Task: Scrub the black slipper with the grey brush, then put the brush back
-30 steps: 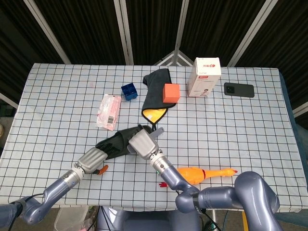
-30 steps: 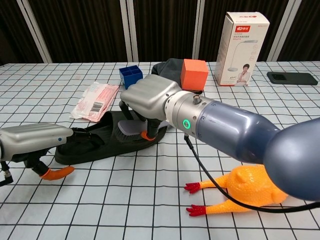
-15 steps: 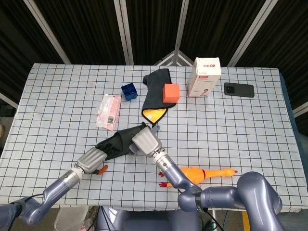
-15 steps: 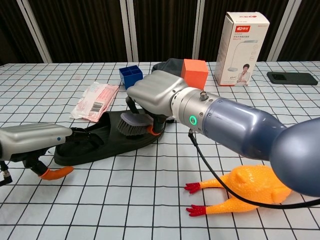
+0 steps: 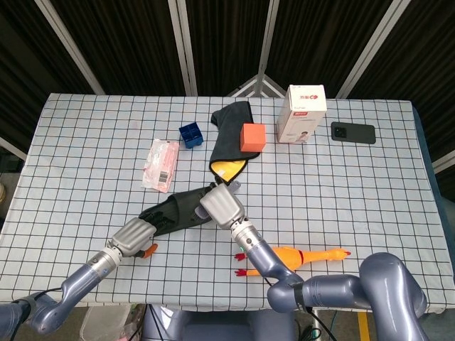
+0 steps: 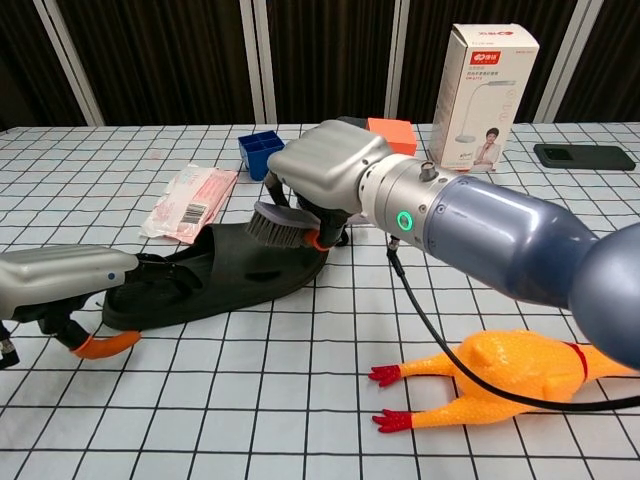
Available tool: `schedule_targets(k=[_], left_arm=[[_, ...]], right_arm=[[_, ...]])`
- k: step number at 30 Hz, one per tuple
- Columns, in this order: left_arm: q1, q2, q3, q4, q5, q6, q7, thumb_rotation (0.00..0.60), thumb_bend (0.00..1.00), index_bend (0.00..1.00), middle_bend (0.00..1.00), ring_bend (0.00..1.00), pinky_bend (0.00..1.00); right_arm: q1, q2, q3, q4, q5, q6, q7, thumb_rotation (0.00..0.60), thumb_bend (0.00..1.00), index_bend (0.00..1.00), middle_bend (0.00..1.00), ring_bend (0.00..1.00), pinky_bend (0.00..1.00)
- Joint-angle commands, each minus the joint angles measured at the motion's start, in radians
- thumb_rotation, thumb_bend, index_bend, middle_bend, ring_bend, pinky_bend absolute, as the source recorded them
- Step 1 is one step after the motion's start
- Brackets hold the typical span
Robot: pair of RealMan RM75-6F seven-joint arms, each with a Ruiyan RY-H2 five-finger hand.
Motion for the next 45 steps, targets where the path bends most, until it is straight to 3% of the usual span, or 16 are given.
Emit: schedule_targets(k=[1,6,13,19,23,27,34,45], left_arm=[[0.001,0.001,-0.001,0.001,-0.004,0.000,0.001,0.600,0.65,0.10,0.14,0.06,0.15],[0.004,0.010,-0.002,-0.007,0.002,0.011,-0.005,0.600,0.65,0.10,0.14,0.06,0.15],[0.038,0.047,-0.002,-0.008,0.075,0.106,-0.096,0.600,0.65,0.11,0.13,0.06,0.15],[0.075,0.089,0.015,-0.019,0.174,0.214,-0.219,0.600,0.49,0.04,0.00,0.01,0.15],[0.114,0.099,0.029,0.009,0.282,0.357,-0.300,0.600,0.41,0.01,0.00,0.00,0.14],[0.135,0.112,0.042,0.025,0.326,0.418,-0.335,0.600,0.40,0.00,0.00,0.00,0.13],[0.173,0.133,0.053,0.045,0.308,0.448,-0.337,0.600,0.40,0.00,0.00,0.00,0.13],[0.223,0.132,0.064,0.072,0.314,0.497,-0.329,0.600,0.40,0.00,0.00,0.00,0.13]], right_arm=[[-0.007,0.015,0.002,-0.011,0.001,0.010,-0.004,0.600,0.76,0.73,0.68,0.39,0.24],[-0.026,0.062,-0.001,-0.032,0.001,0.030,-0.013,0.600,0.76,0.72,0.68,0.39,0.24],[-0.084,0.147,-0.026,-0.042,-0.001,0.059,0.015,0.600,0.76,0.73,0.68,0.39,0.24],[-0.137,0.204,-0.053,-0.007,0.013,0.070,0.044,0.600,0.76,0.73,0.68,0.39,0.24],[-0.197,0.226,-0.075,0.048,0.035,0.082,0.097,0.600,0.76,0.73,0.68,0.39,0.24],[-0.229,0.215,-0.098,0.134,0.045,0.090,0.091,0.600,0.78,0.73,0.68,0.39,0.24],[-0.264,0.177,-0.148,0.228,0.049,0.125,-0.028,0.600,0.80,0.73,0.68,0.39,0.24],[-0.327,0.131,-0.199,0.158,0.113,0.233,-0.298,0.600,0.81,0.73,0.68,0.39,0.24]])
